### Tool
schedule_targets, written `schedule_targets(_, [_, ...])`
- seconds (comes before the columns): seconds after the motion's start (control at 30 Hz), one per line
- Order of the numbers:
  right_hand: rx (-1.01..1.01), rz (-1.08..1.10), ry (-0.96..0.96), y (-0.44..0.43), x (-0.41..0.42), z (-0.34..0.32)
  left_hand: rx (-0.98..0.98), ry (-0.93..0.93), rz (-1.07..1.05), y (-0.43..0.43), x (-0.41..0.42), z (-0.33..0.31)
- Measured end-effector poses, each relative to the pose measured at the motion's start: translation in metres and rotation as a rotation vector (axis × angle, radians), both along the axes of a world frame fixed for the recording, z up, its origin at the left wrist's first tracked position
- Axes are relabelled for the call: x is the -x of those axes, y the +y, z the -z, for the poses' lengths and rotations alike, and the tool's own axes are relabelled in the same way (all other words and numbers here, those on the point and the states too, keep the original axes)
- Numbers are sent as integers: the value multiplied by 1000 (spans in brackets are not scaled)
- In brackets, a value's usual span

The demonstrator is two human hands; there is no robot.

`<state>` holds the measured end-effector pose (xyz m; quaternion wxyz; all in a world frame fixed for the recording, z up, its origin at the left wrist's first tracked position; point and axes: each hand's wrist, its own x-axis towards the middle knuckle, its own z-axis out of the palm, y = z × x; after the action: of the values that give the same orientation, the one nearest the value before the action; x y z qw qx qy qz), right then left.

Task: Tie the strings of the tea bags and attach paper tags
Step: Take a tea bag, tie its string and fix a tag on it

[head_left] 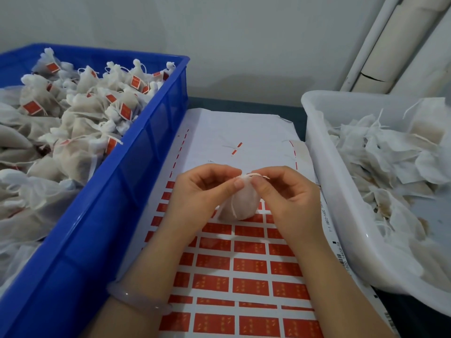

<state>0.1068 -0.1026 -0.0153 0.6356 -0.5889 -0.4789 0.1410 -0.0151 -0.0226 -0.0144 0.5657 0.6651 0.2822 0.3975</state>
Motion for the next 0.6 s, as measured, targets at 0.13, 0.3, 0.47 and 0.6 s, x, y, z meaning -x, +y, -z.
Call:
schedule_targets(0.13, [28, 35, -12, 0, 1, 4, 6, 14, 46, 0, -1, 1])
schedule_targets(0.3, [70, 18, 127, 2, 2, 4, 13, 10, 114, 1, -1, 1])
schedule_targets(0.47, [116, -11, 184, 2, 1, 1, -121, 97, 185, -1, -2, 3])
schedule_targets(0.6, [132, 8, 245, 2, 2, 1, -137, 132, 133, 0, -3, 6])
